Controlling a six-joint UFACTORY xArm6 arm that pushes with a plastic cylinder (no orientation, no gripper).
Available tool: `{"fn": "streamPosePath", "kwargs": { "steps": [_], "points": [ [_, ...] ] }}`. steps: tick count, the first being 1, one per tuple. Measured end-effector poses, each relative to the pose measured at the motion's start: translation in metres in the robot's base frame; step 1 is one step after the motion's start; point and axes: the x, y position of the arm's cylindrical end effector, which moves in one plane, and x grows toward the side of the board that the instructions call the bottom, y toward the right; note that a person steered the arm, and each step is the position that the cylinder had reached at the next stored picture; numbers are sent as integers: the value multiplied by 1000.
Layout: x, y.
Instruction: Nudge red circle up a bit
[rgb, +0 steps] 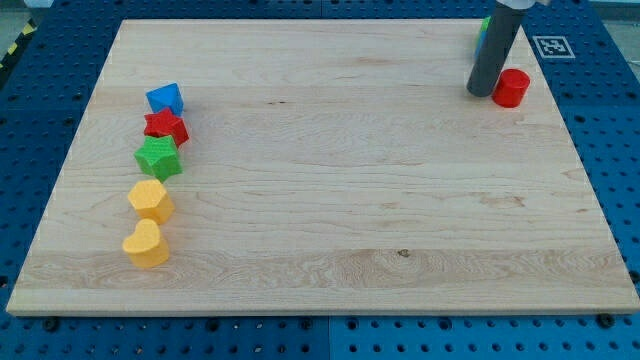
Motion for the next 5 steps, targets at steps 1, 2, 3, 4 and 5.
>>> {"fn": "streamPosePath", "kwargs": {
  "steps": [1,2,3,4,5],
  "points": [
    [26,-7],
    [50,14],
    [61,41],
    [61,76],
    [56,86]
  ]
}}
